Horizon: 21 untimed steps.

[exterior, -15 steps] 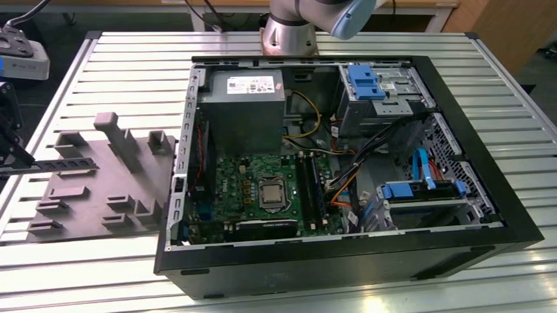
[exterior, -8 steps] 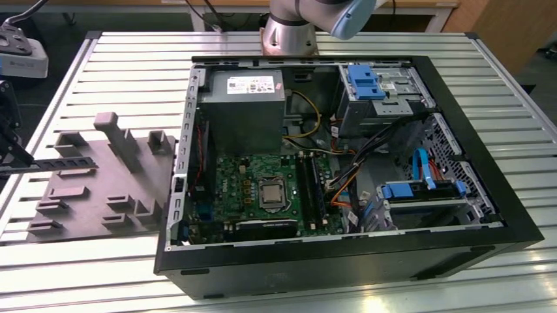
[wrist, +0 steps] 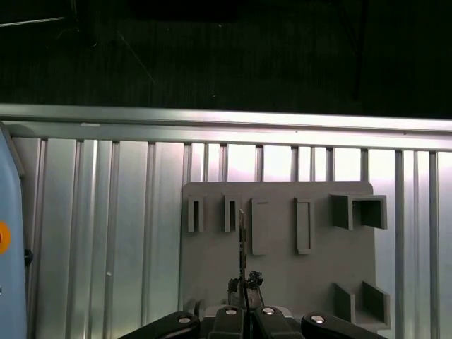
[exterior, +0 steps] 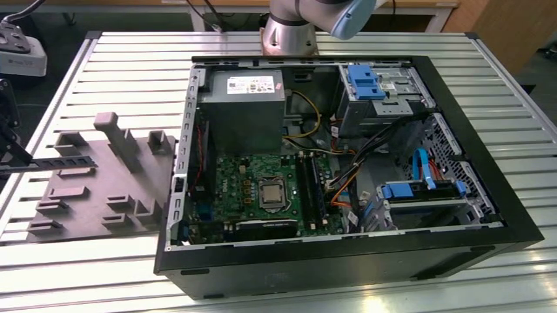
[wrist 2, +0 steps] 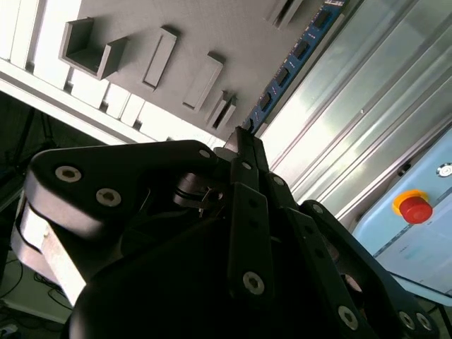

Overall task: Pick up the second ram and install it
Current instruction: 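Pick up the second ram and move it above second insertion slot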

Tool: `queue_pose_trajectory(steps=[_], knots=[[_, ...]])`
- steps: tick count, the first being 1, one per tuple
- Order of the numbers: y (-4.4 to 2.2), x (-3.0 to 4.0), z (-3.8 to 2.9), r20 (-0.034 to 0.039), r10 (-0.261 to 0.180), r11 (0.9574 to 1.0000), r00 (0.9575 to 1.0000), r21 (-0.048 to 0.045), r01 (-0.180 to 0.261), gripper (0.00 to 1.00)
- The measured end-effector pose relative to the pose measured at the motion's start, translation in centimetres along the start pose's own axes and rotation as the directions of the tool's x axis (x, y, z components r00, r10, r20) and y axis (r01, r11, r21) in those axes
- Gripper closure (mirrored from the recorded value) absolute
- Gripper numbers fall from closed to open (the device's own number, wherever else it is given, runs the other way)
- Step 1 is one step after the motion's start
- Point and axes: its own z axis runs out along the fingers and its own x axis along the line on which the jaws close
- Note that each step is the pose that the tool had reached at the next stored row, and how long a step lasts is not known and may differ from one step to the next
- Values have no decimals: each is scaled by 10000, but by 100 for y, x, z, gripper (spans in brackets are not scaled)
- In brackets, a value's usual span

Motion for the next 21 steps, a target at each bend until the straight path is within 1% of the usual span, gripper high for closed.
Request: queue_pose_trajectory(steps=[21], knots=[[2,-2,-54,0,0,10000,10000,0,0,88]])
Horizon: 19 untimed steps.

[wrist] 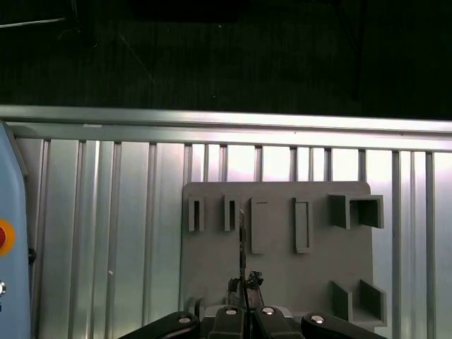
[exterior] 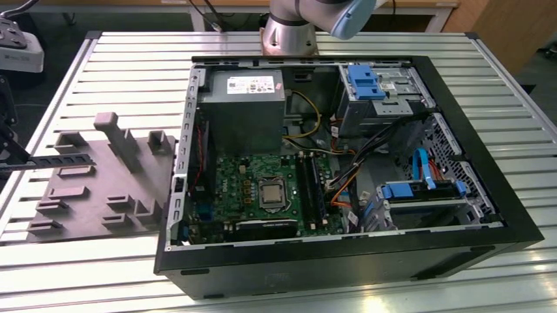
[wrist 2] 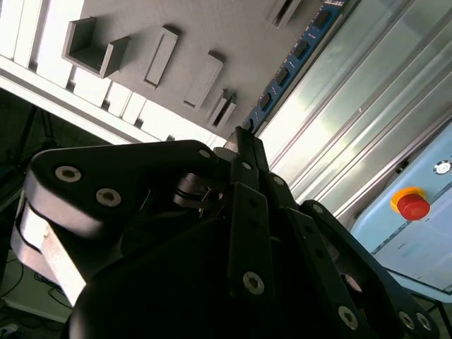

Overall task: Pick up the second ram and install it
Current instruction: 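Pick up the second ram and move it above second insertion slot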

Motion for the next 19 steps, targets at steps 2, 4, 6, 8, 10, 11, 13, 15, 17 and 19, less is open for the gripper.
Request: queue_pose_trajectory(steps=[2,4,6,8,10,11,13,15,17,19], knots=[[0,0,-4,0,0,10000,10000,0,0,88],[0,0,-8,0,0,10000,10000,0,0,88],[1,0,-11,0,0,10000,10000,0,0,88],[1,0,-16,0,0,10000,10000,-1,0,88],[1,0,-20,0,0,10000,10000,0,0,88],[1,0,-22,0,-1,10000,10000,0,1,88],[1,-1,-25,0,0,10000,10000,0,0,88],[1,-1,-30,0,0,10000,10000,0,0,88],[2,-1,-36,-1,0,10000,10000,-1,0,88],[2,-1,-41,0,0,10000,10000,0,0,88]])
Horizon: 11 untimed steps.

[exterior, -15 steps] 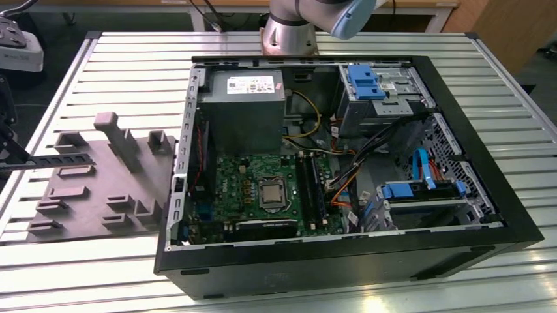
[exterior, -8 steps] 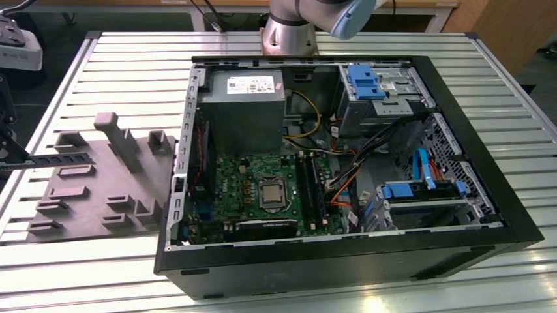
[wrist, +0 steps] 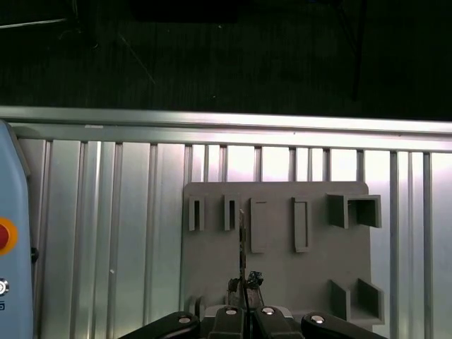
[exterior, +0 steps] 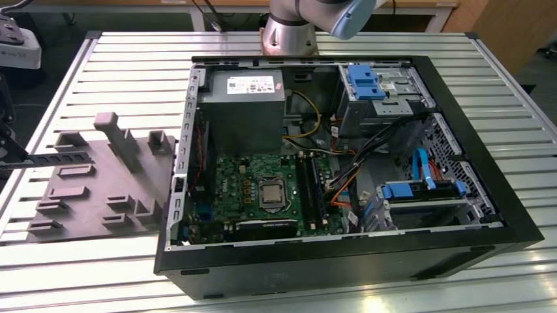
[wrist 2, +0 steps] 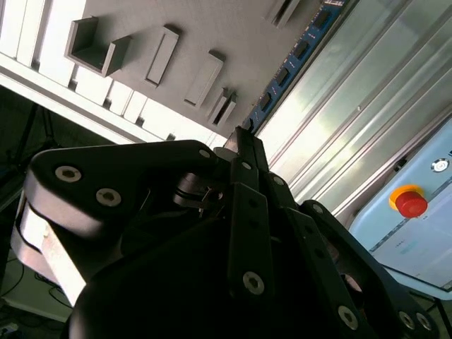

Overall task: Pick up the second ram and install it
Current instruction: 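Pick up the second ram and move it above second insertion slot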

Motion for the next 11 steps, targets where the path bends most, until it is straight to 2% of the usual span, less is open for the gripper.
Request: queue_pose_trajectory(steps=[11], knots=[[2,-1,-39,0,0,10000,10000,0,0,88]])
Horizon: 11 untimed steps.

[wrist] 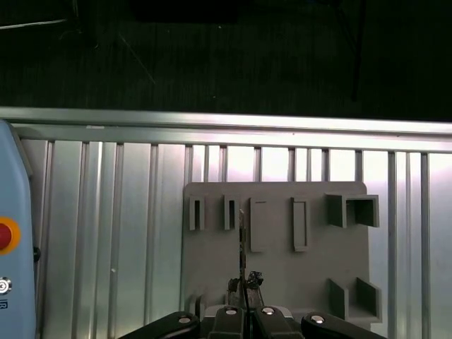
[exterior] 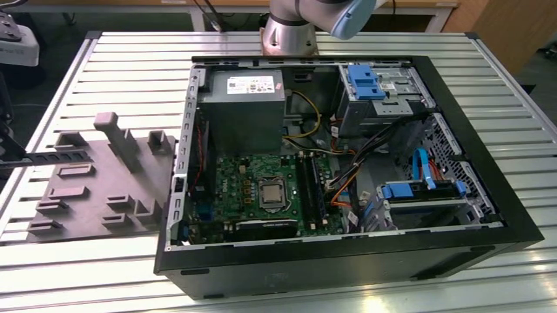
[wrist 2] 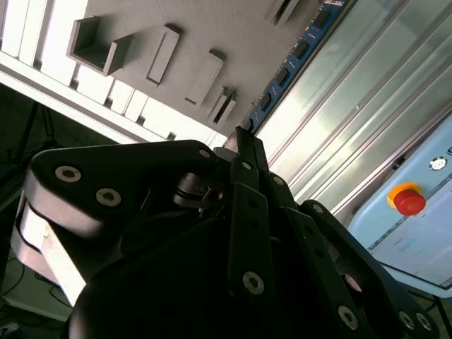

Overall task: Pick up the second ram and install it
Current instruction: 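Pick up the second ram and move it above second insertion slot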

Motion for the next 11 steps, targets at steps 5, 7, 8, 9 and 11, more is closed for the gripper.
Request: queue_pose_trajectory(steps=[5,7,8,9,11], knots=[[1,-1,-19,0,0,10000,10000,0,0,88],[1,-1,-25,0,0,10000,10000,0,0,88],[1,-1,-28,0,0,10000,10000,0,0,88],[1,-1,-31,1,0,10000,10000,1,0,88],[1,-1,-35,0,0,10000,10000,0,0,88]])
